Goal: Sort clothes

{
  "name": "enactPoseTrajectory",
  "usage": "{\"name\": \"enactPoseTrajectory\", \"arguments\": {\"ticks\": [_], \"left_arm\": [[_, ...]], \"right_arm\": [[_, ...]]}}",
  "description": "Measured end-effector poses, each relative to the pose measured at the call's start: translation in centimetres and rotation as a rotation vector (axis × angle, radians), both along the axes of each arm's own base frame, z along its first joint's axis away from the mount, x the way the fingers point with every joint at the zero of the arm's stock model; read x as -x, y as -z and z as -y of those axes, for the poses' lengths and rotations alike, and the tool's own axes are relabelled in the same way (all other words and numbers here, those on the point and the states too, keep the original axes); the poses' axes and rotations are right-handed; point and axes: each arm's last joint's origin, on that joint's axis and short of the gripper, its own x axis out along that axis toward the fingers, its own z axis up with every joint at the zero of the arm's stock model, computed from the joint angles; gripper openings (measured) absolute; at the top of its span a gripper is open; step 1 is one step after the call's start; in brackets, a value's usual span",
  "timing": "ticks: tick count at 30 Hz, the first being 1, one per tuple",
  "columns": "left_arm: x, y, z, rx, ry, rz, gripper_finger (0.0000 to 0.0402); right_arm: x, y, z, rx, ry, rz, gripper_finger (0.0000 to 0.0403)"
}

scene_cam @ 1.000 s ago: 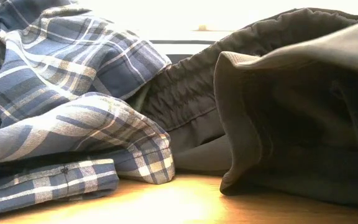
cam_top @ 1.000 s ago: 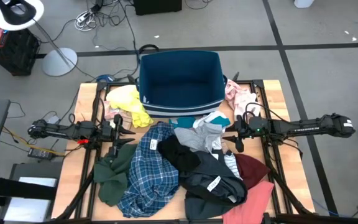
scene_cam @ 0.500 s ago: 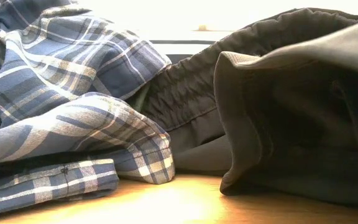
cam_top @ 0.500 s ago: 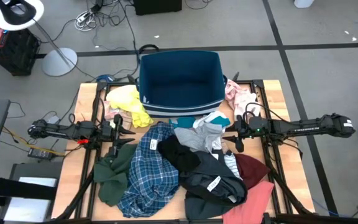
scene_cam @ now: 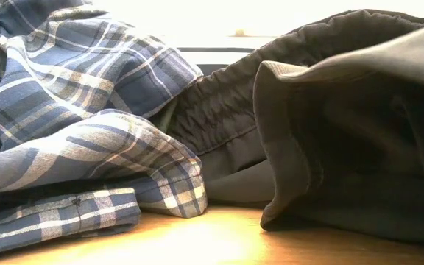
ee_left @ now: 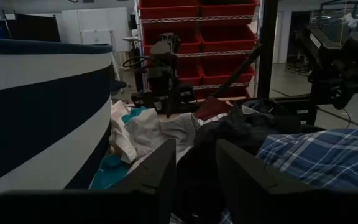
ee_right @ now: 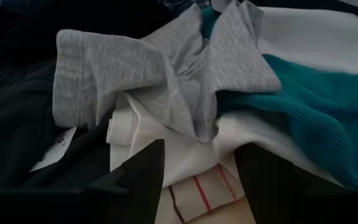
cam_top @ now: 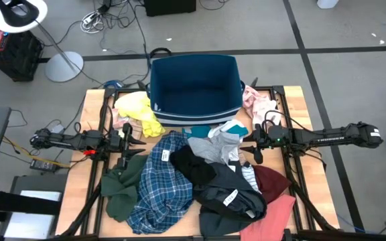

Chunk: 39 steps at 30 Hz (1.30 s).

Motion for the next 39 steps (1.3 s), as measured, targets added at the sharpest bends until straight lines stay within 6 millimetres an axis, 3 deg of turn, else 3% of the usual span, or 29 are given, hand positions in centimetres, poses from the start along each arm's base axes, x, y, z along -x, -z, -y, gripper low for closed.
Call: {"name": "enactPoseTrajectory", "arguments": {"ticks": [31, 39], "left_arm": [[0.00, 0.00, 0.00, 0.000, 0.000, 0.000, 0.0122], [0.00, 0.00, 0.00, 0.000, 0.000, 0.000, 0.0122]], "right_arm": [[0.00, 0.00, 0.00, 0.000, 0.000, 0.000, 0.0199], [0.01, 0.01, 0.03, 0.206, -0.093, -0.023, 0.0199]]}}
